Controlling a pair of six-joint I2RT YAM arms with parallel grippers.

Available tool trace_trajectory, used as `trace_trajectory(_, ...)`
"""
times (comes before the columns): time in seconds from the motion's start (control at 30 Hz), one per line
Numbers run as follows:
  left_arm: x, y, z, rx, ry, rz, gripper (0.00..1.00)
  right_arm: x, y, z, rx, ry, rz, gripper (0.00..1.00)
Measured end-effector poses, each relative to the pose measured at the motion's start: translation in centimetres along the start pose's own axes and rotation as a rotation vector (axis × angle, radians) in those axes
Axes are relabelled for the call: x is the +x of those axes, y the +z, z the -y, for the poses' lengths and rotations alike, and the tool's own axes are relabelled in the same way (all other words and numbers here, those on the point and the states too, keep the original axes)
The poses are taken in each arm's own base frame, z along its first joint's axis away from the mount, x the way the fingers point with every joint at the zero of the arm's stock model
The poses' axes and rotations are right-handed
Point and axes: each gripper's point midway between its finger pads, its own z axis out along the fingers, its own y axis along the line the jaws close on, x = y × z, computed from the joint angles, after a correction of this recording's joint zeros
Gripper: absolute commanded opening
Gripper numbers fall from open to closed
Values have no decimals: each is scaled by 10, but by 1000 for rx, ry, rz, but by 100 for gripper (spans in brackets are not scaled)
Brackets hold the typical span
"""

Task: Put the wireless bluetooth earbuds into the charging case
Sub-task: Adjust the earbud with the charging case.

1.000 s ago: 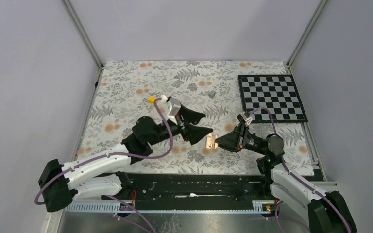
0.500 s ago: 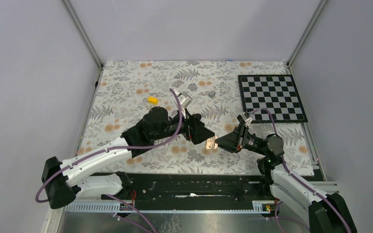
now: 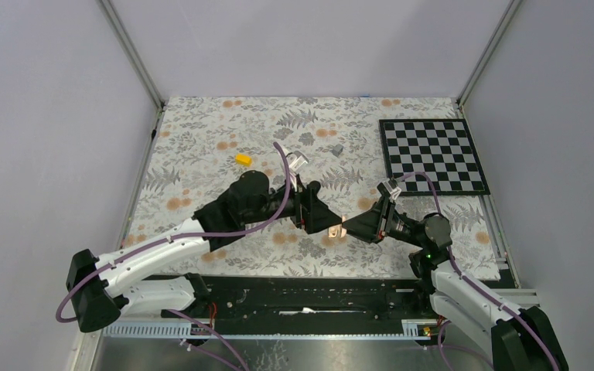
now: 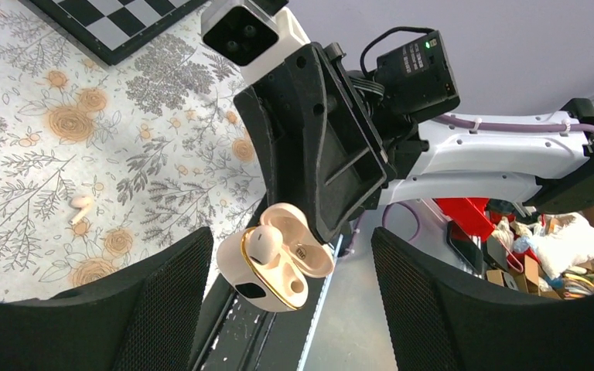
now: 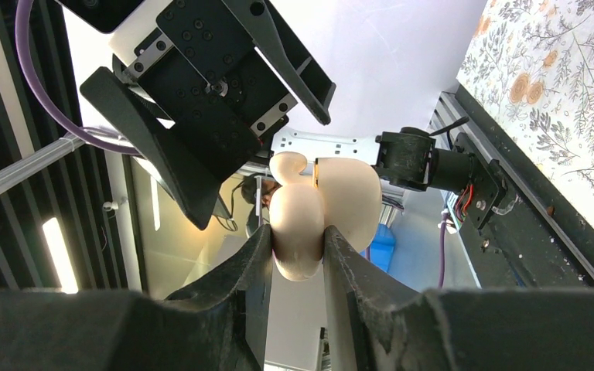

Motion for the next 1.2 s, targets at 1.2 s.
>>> trace_trajectory(1.2,13,-6,14,32,-29,-83,65,-3,1,13,46,36,3,0)
